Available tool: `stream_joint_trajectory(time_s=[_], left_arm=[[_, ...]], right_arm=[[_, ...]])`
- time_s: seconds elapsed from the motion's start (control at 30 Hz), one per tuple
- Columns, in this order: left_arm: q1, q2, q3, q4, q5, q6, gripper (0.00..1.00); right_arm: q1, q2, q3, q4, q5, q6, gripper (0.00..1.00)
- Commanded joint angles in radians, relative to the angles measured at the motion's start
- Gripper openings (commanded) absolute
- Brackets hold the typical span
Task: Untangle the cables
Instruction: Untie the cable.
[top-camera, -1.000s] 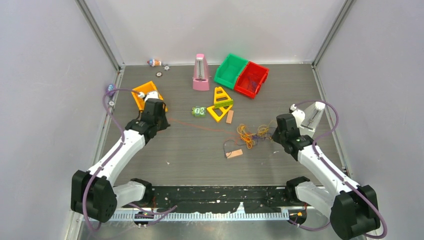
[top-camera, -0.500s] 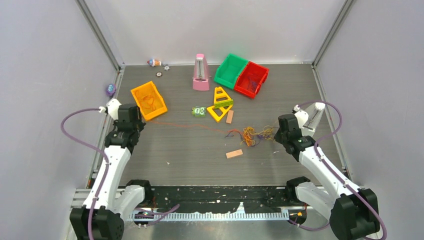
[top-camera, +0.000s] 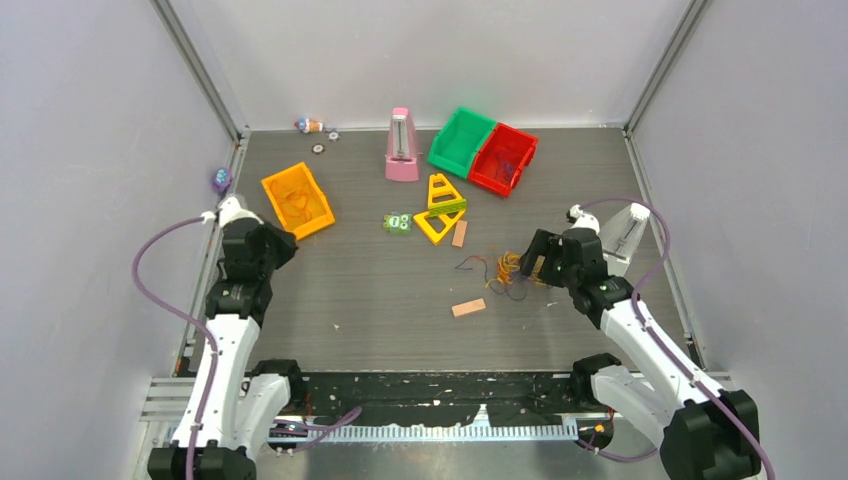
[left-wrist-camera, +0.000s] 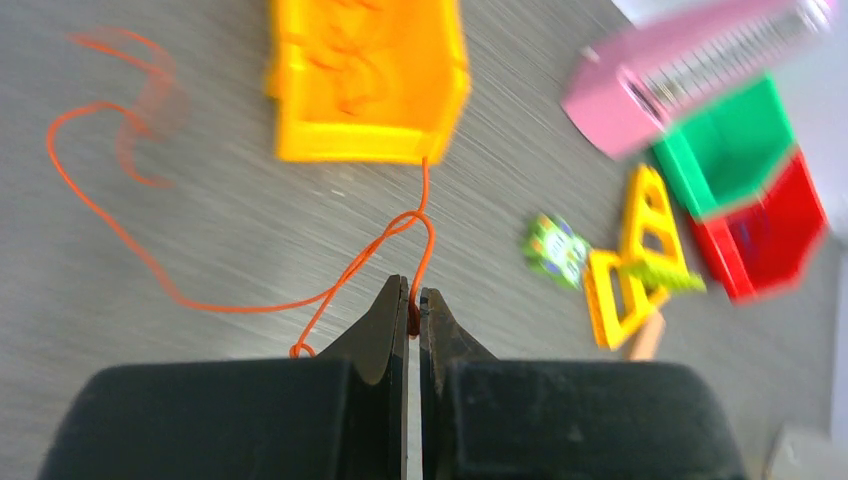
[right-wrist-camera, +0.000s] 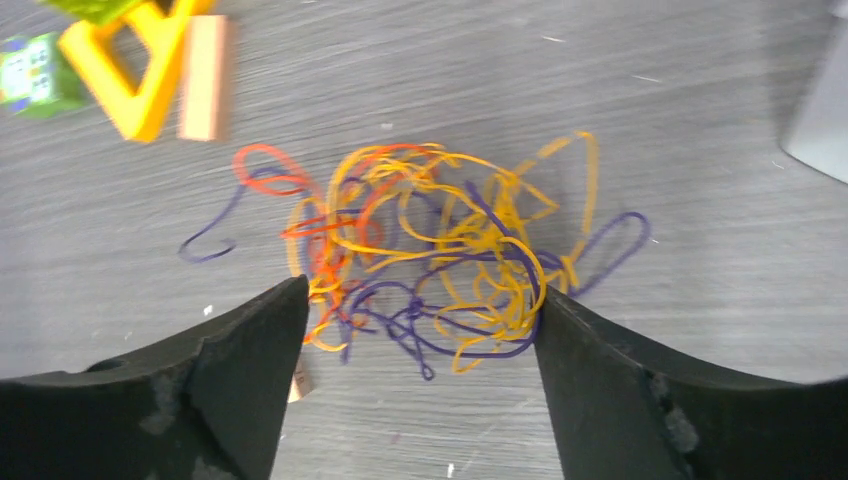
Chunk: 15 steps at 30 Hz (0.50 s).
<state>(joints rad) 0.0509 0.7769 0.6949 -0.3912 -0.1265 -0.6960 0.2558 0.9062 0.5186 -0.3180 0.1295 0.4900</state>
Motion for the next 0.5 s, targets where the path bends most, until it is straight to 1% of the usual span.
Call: stream_joint_trajectory(time_s=[0.0,0.07,0.13,0.17,0.2,0.27,0.37,0.43,0.47], left_arm=[[-0.149,0.012,0.042,0.149,0.173,0.139,0.00],[-0.245,0.038,0.094,0.114,0.139,0.184,0.00],[-0.305,0.078,0.156,0.074,0.157,0.210,0.00],[-0.335,0.108,0.186,0.058,0.171,0.216,0.00],[-0.363,0.130,0.222,0.042,0.199,0.220,0.00],[-0.427,0.176,0.296,0.008,0.230,0.228,0.00],[-0.509,0.227,0.393,-0.025,0.236,0.246,0.00],[-0.524,0.246,0.420,-0.030,0.225,0.245,0.00],[-0.526,0.253,0.428,-0.030,0.223,0.245,0.00]], right_arm=[[0.018,-0.038,0.034,0.100,-0.217,-0.116,0.91],[0.052,-0.032,0.083,0.062,-0.199,-0.145,0.94],[0.103,-0.024,0.140,0.020,-0.153,-0.171,0.98],[0.145,-0.017,0.158,-0.005,-0.100,-0.182,0.99],[0.182,-0.014,0.194,-0.015,-0.082,-0.193,0.99],[0.218,-0.005,0.236,-0.027,-0.056,-0.200,0.97],[0.230,0.002,0.259,-0.010,-0.083,-0.197,0.96],[0.235,0.004,0.260,0.007,-0.107,-0.197,0.95],[0.239,0.004,0.259,0.015,-0.157,-0.206,0.95]])
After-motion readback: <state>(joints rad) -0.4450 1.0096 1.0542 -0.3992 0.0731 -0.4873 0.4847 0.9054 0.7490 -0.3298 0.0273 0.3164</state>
